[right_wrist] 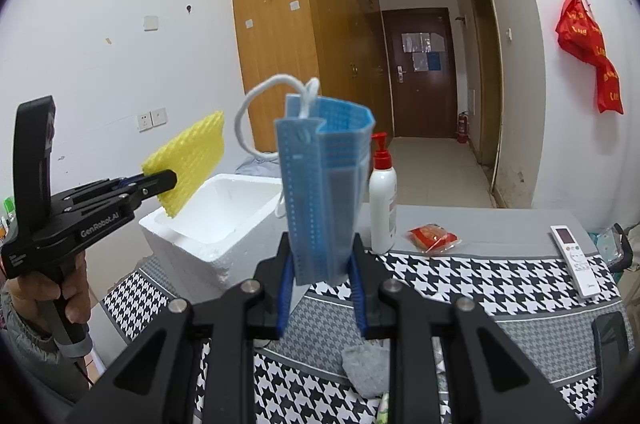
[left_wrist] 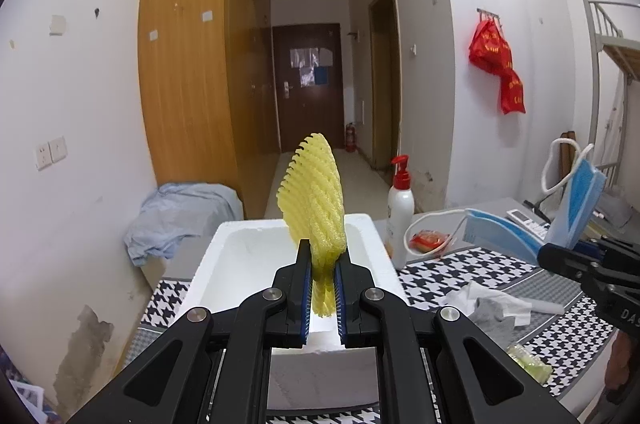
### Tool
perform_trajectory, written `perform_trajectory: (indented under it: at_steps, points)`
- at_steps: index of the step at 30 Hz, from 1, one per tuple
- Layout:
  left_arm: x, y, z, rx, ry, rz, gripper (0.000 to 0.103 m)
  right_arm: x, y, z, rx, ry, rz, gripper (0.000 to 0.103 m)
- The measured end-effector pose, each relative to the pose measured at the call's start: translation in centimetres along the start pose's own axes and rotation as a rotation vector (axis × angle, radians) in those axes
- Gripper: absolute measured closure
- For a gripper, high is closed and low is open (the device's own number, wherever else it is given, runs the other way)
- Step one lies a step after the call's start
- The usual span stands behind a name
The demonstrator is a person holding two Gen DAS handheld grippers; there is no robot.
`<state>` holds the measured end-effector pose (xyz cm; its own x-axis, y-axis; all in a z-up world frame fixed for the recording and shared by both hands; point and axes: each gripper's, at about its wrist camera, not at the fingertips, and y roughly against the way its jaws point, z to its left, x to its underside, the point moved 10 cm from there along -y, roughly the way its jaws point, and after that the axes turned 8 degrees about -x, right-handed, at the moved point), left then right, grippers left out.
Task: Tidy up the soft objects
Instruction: 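Lift both held items and carry them over the white foam box, then open the left gripper to drop the yellow net into the foam box, then lower the blue masks into the foam box and open the right gripper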
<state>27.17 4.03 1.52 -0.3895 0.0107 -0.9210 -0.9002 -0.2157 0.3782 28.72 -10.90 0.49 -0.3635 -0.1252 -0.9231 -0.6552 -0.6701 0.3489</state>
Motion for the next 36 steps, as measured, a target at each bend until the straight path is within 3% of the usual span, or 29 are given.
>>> perform_trajectory:
  at_steps: [16, 18, 20, 22, 25, 28, 36]
  points:
    - [1.0, -3.4, 1.0, 0.001, 0.008, 0.097, 0.091, -0.1, -0.9, 0.5, 0.026, 0.006, 0.016, 0.074]
    - [1.0, -3.6, 1.1, -0.005, 0.002, 0.1, 0.083, -0.2, -1.1, 0.5, 0.029, 0.006, 0.019, 0.074]
    - [1.0, -3.6, 1.3, -0.009, 0.011, 0.096, 0.042, -0.2, -1.2, 0.5, 0.032, 0.009, 0.021, 0.074]
    - [0.8, -3.2, 1.7, -0.018, 0.027, 0.069, 0.02, -0.3, -1.2, 0.6, 0.033, 0.011, 0.022, 0.074]
    - [0.4, -2.6, 2.2, -0.033, 0.021, 0.028, 0.014, -0.3, -1.4, 0.7, 0.035, 0.012, 0.024, 0.074]
    - [0.1, -2.0, 2.8, -0.059, 0.036, -0.011, 0.001, -0.5, -1.6, 1.2, 0.033, 0.02, 0.023, 0.074]
    - [-0.1, -0.7, 3.6, -0.079, 0.04, -0.032, 0.001, -0.8, -2.0, 1.9, 0.018, 0.031, 0.02, 0.074]
